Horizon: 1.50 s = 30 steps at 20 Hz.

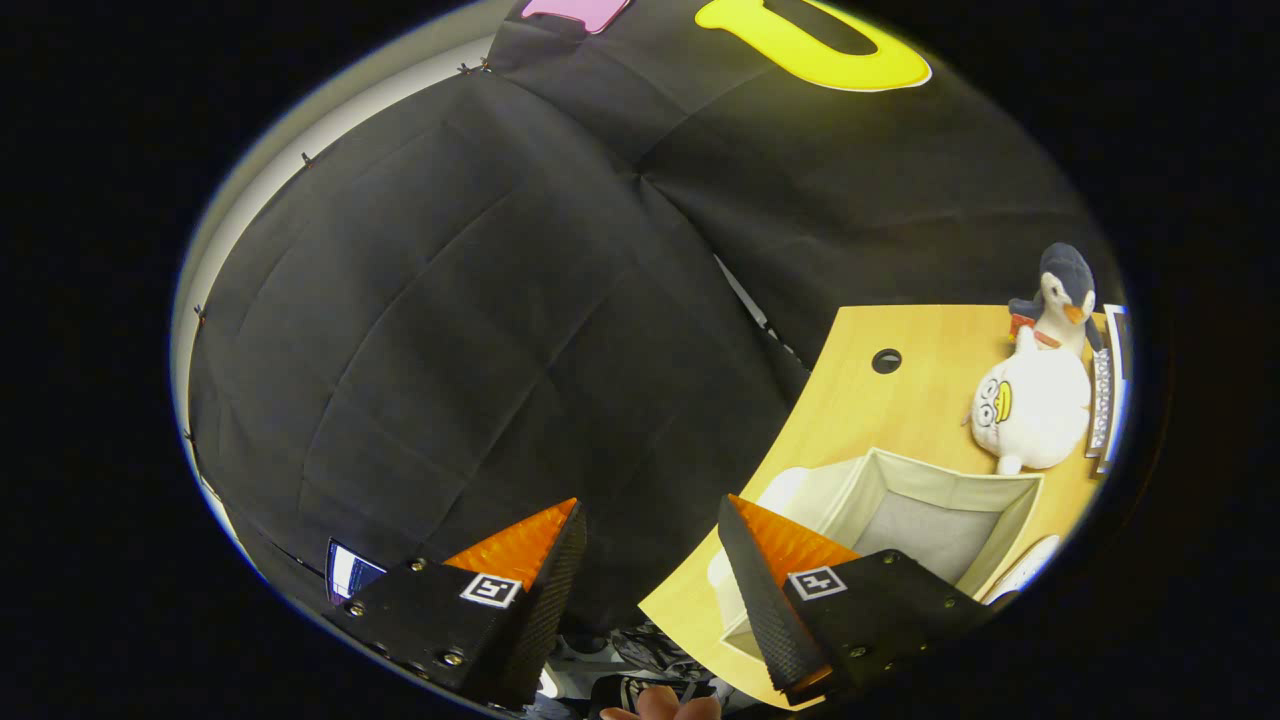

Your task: Open the storage box then place both shoes into the box .Put the left shoe in first, then the right shoe, with the right side of both shoes facing outward in a uniform manner.

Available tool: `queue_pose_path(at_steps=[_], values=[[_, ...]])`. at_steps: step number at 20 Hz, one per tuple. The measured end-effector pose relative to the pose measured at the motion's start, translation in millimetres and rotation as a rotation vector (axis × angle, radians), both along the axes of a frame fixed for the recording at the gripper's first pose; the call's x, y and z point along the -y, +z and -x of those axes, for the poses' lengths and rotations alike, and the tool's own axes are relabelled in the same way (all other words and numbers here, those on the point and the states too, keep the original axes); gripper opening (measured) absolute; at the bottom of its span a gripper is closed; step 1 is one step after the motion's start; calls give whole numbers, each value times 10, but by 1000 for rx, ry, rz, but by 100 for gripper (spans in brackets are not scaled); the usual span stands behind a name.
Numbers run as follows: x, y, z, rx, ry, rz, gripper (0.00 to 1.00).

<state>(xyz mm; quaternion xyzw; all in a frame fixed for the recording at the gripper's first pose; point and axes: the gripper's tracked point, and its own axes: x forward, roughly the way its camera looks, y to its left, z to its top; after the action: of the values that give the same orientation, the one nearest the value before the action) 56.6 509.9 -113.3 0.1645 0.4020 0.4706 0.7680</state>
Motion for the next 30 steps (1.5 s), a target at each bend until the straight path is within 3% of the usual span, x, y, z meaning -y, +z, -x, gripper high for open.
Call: queue_pose_path(at_steps=[8, 17, 30], values=[[969, -101, -236, 25, -129, 46, 82], [2086, -669, -270, 30, -258, 165, 82], [3139, -1628, 39, -104, -328, 364, 82]])
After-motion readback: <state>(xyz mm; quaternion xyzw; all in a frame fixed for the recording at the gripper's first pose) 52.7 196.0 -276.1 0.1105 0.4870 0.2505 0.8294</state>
